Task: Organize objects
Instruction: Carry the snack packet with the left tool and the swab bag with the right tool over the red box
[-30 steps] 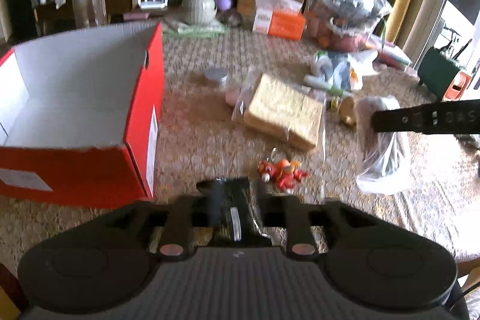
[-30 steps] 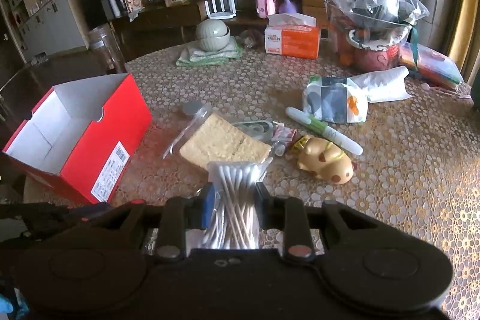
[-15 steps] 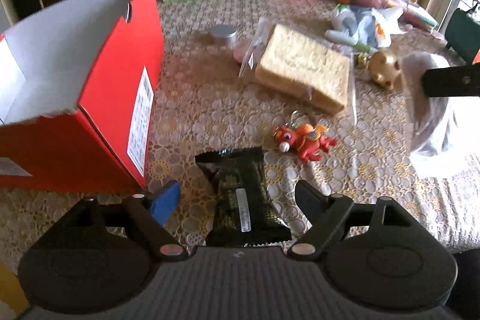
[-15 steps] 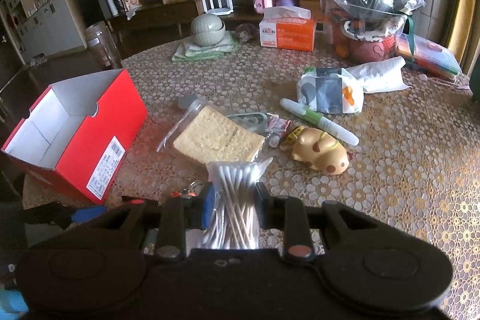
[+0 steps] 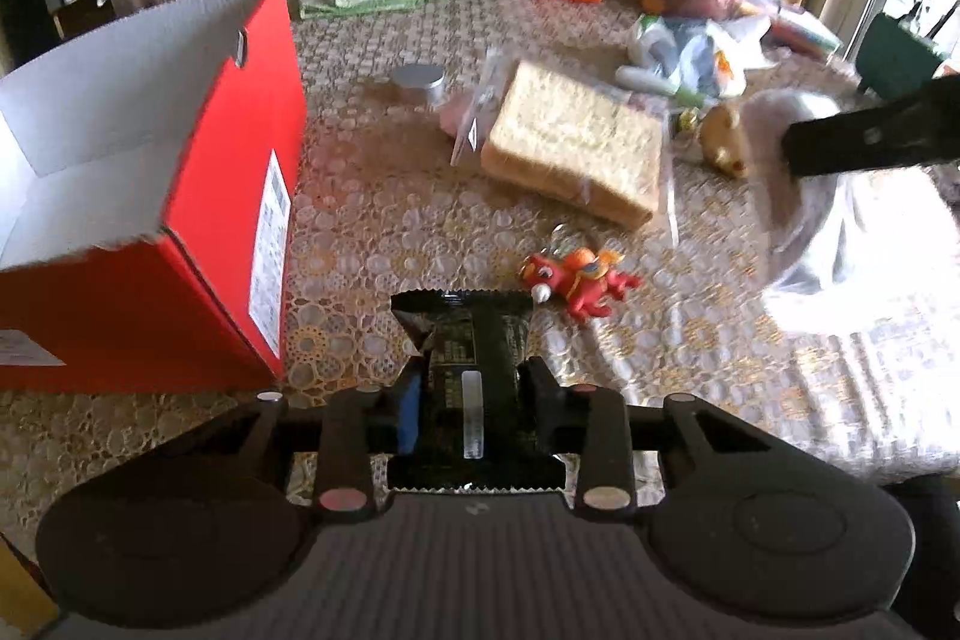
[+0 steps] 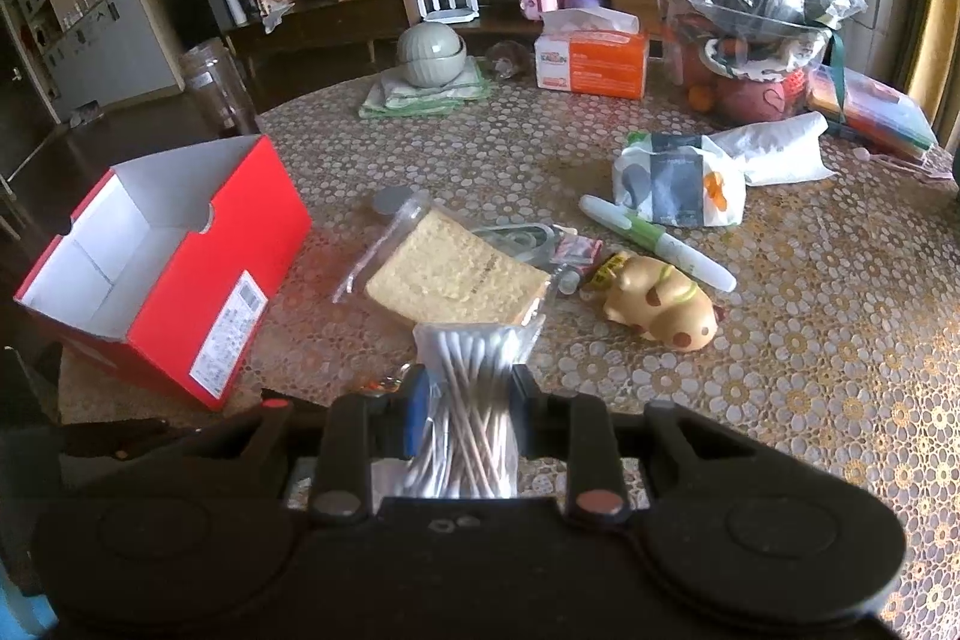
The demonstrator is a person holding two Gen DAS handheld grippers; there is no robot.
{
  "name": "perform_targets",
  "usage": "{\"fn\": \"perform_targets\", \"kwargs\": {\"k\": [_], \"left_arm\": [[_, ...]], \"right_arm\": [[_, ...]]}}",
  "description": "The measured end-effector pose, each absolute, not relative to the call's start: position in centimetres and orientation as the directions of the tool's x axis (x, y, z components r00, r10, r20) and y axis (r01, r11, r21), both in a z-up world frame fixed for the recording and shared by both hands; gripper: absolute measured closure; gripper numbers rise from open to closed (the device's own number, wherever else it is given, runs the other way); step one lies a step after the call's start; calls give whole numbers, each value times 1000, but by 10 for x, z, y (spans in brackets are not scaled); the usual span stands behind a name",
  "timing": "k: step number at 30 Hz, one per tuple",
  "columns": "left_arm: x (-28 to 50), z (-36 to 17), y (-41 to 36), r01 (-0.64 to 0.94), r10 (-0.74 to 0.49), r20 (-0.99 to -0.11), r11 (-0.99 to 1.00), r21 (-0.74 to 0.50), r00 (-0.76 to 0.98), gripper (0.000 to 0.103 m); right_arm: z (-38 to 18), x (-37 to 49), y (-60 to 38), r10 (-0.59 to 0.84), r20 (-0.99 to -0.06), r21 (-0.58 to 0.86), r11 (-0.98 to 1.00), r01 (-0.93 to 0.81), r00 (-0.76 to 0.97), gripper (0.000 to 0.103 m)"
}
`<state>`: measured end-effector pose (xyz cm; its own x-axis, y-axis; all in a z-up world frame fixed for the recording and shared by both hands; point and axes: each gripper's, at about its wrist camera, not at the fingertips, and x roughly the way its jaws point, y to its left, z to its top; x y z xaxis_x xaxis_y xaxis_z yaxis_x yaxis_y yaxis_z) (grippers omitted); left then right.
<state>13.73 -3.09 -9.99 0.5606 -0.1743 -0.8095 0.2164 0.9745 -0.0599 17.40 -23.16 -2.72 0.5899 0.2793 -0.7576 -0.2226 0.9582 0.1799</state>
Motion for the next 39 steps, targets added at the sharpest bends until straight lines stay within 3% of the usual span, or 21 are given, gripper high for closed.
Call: {"fn": "perform_targets", "kwargs": {"k": [17, 28, 39], "left_arm": [[125, 1, 66, 143, -182, -730, 983, -116, 659, 70], [172, 7, 148, 17, -10, -733, 1000, 2, 680, 69], [241, -33, 193, -12, 94, -798, 994, 108, 595, 69]], "right_arm": [[28, 193, -136, 409, -714, 185, 893, -411, 569, 76], [38, 227, -38, 483, -710, 207, 839, -504, 513, 76], [-3, 253, 33, 445, -766, 145, 822, -551, 463, 76]]}}
